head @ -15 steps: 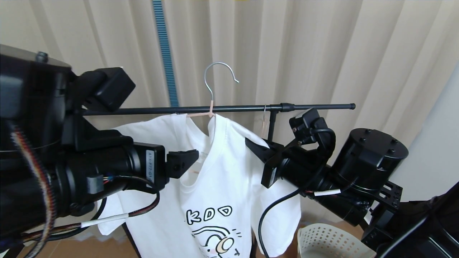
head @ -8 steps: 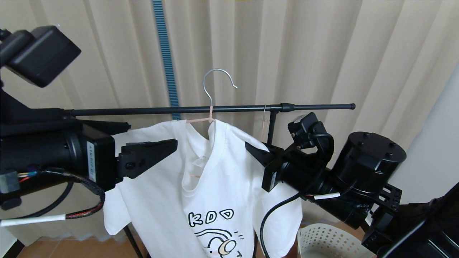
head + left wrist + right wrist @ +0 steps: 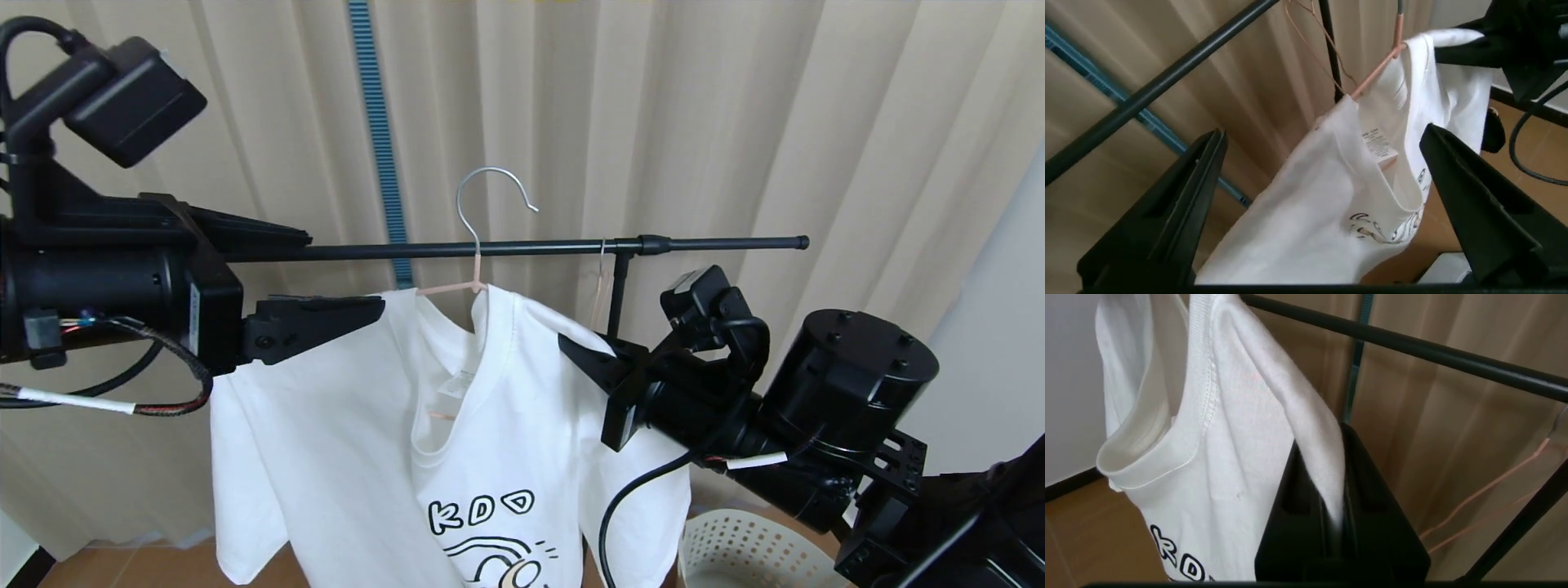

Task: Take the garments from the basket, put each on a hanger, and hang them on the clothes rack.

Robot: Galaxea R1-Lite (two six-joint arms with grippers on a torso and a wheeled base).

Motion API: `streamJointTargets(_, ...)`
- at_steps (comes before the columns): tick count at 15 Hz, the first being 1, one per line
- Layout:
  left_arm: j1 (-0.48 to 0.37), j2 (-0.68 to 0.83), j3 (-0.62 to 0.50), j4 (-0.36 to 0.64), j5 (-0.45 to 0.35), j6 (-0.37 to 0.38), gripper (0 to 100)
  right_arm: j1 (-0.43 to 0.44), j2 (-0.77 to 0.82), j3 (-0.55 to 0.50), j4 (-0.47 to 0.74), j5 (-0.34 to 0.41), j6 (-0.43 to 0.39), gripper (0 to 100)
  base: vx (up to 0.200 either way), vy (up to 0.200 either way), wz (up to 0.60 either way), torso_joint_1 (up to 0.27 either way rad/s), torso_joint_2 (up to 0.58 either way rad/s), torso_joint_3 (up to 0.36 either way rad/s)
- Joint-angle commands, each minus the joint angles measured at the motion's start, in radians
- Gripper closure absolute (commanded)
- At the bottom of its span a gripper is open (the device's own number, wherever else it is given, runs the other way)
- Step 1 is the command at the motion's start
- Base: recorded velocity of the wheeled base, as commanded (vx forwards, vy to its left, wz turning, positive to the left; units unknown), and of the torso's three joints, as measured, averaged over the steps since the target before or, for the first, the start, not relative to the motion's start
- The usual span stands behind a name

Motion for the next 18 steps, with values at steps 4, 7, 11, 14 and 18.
streamJointTargets(4,0.019,0.156,-0.071,0.003,-0.091,0.081,0,0.002,-0.013,0.012,0.000,0.002,-0.001,100,0.000,0.000,0.00,0.000,0.00,0.000)
streamJointTargets(7,0.040,0.203,-0.099,0.018,-0.127,0.147,0,0.002,-0.019,0.014,0.000,0.005,-0.002,100,0.000,0.000,0.00,0.000,0.00,0.000)
streamJointTargets(11,0.098,0.242,-0.267,0.274,-0.269,0.222,0,0.002,-0.019,0.015,0.000,0.005,-0.007,100,0.000,0.000,0.00,0.000,0.00,0.000)
streamJointTargets(14,0.109,0.286,-0.315,0.324,-0.314,0.234,0,0.002,-0.021,0.023,0.000,0.013,-0.008,100,0.000,0.000,0.00,0.000,0.00,0.000)
streamJointTargets(18,0.105,0.306,-0.277,0.325,-0.323,0.276,0,0.002,-0.032,0.040,-0.002,0.031,-0.022,100,0.000,0.000,0.00,0.000,0.00,0.000)
